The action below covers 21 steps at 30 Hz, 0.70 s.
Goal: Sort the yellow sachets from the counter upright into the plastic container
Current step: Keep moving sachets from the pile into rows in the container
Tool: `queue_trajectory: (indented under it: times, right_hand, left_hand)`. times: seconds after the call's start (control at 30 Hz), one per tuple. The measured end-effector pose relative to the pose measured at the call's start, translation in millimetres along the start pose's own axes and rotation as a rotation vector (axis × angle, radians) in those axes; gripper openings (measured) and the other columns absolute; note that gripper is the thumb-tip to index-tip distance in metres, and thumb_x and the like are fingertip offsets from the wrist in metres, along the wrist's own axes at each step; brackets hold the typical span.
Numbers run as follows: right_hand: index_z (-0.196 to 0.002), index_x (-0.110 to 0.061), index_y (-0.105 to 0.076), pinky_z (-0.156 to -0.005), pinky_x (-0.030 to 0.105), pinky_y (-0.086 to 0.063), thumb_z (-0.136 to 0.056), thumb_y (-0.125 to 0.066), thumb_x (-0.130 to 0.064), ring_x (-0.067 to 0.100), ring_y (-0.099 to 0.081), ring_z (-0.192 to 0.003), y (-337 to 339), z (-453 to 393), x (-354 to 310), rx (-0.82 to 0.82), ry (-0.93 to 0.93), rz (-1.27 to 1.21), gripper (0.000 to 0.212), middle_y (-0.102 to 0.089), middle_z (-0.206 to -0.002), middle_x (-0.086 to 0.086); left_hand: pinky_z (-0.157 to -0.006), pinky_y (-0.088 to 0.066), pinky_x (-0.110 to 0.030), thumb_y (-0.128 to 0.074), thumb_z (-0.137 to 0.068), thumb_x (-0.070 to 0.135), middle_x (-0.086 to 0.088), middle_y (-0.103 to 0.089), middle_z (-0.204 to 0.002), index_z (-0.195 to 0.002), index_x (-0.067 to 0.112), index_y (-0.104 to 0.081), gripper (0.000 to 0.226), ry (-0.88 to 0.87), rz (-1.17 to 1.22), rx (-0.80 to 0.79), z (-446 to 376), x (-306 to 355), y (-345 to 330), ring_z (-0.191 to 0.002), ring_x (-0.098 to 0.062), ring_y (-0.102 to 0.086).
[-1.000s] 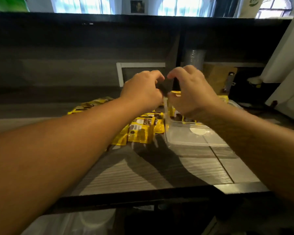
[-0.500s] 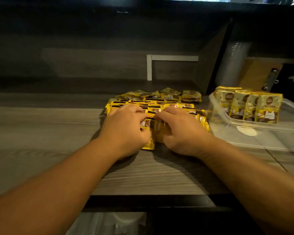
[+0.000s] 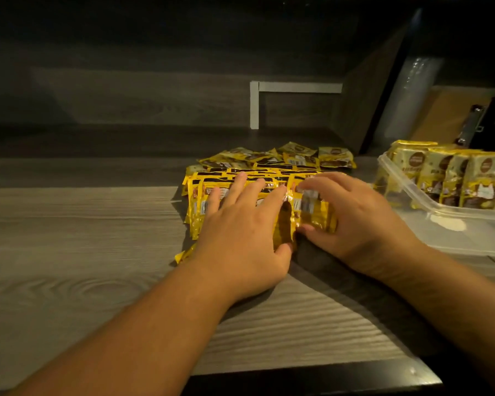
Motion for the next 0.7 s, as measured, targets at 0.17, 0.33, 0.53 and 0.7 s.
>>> queue_trajectory:
  times: [0.17, 0.33, 0.53, 0.7]
  right_hand:
    - [-0.117, -0.021, -0.063, -0.070, 0.032, -0.055, -0.081, -0.071, -0.032, 0.019, -0.066, -0.085, 26, 4, 12, 0.287, -0.105, -0.112, 0.039, -0.070, -0.106, -0.001]
    - [-0.115, -0.035, -0.065, -0.089, 0.017, -0.039, -0.082, -0.067, -0.047, 0.006, -0.051, -0.110, 7, 0, 5, -0.028, -0.040, -0.153, 0.035, -0.059, -0.123, -0.012]
    - [-0.144, -0.030, -0.043, -0.113, 0.023, -0.015, -0.081, -0.068, -0.021, 0.011, -0.003, -0.149, 11, 3, -9, -0.200, 0.054, -0.083, 0.069, -0.012, -0.161, -0.010]
    - [-0.152, -0.021, -0.030, -0.118, 0.034, -0.006, -0.080, -0.071, -0.020, 0.013, 0.023, -0.146, 7, 7, -8, -0.407, 0.100, 0.019, 0.083, 0.012, -0.162, -0.009]
  left_hand:
    - [-0.122, -0.001, -0.053, -0.049, -0.085, 0.069, 0.006, -0.006, -0.166, -0.152, 0.039, -0.025, 0.077, 0.008, -0.040, -0.002, -2, 3, 3, -0.152, -0.018, 0.009]
    - [-0.122, -0.005, -0.054, -0.051, -0.086, 0.063, 0.006, -0.005, -0.167, -0.156, 0.035, -0.012, 0.085, 0.028, -0.078, -0.056, -5, 8, -4, -0.153, -0.017, 0.004]
    - [-0.123, -0.007, -0.050, -0.057, -0.088, 0.049, 0.004, -0.008, -0.167, -0.157, 0.031, -0.011, 0.085, 0.042, -0.059, -0.019, -5, 11, -2, -0.153, -0.015, -0.002]
    - [-0.123, -0.009, -0.047, -0.046, -0.093, 0.049, 0.004, -0.012, -0.166, -0.157, 0.032, -0.016, 0.073, 0.073, -0.023, 0.044, -4, 9, 1, -0.152, -0.014, -0.006]
Point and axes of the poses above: each hand's wrist, its own z-axis away from the middle knuckle, its own y-axis out of the back of the hand, x = y × z, the point moved 7 cm from there along -z, towards the middle knuckle
